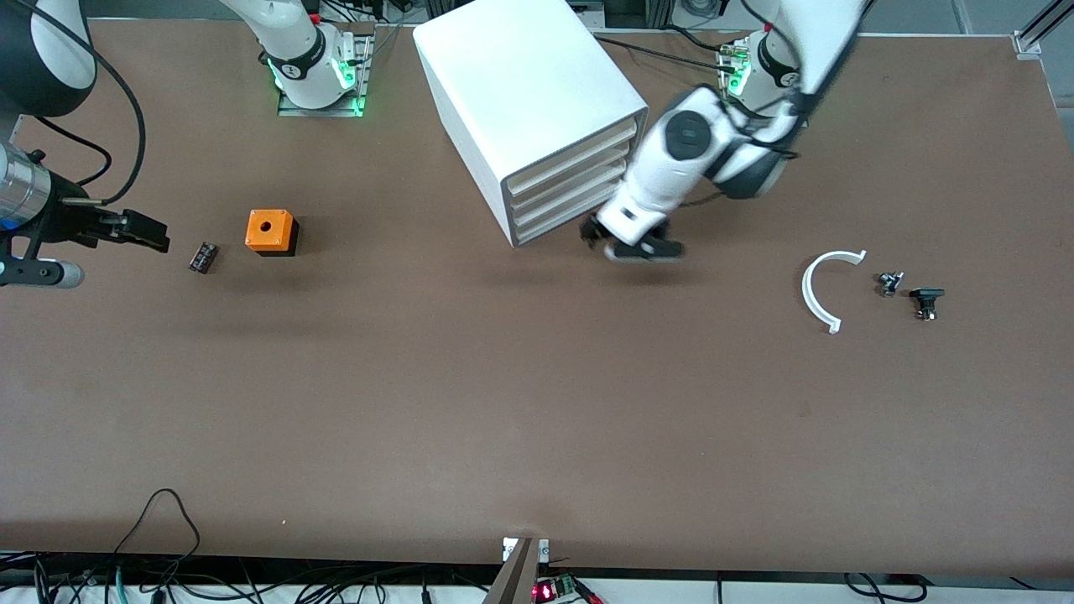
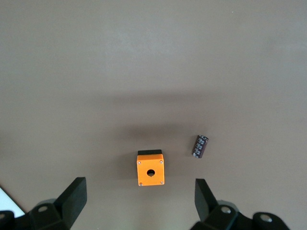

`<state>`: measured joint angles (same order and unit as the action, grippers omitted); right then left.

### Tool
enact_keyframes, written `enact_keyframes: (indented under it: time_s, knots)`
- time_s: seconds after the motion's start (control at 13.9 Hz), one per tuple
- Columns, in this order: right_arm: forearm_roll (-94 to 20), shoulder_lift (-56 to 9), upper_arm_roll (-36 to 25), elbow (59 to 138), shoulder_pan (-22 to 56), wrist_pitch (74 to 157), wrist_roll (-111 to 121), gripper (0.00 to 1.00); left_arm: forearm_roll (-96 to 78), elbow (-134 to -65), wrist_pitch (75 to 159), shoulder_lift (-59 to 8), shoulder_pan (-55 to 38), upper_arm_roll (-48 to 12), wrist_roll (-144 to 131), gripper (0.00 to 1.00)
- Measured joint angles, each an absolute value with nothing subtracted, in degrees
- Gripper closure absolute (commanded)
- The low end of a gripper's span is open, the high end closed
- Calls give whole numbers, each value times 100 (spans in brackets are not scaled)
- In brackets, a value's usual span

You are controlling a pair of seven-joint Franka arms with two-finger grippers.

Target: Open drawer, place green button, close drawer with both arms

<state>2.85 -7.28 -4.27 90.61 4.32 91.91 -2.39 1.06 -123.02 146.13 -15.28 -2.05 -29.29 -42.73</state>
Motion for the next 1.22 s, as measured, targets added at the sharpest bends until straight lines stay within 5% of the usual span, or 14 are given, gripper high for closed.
enact_keyframes:
  time_s: [0.22,0.72,1.22]
  knots:
    - [285,-254,-435,9700,432,9519,-203,0,120,-12011,13996,-796,509,-2498,-3050,0]
    - [288,70,-500,10035,431,9522,165,0,119,-10457,10440,397,567,-1161,84,0]
    - [288,83,-503,9906,431,9525,165,0,119,-9929,9327,573,504,-890,604,0]
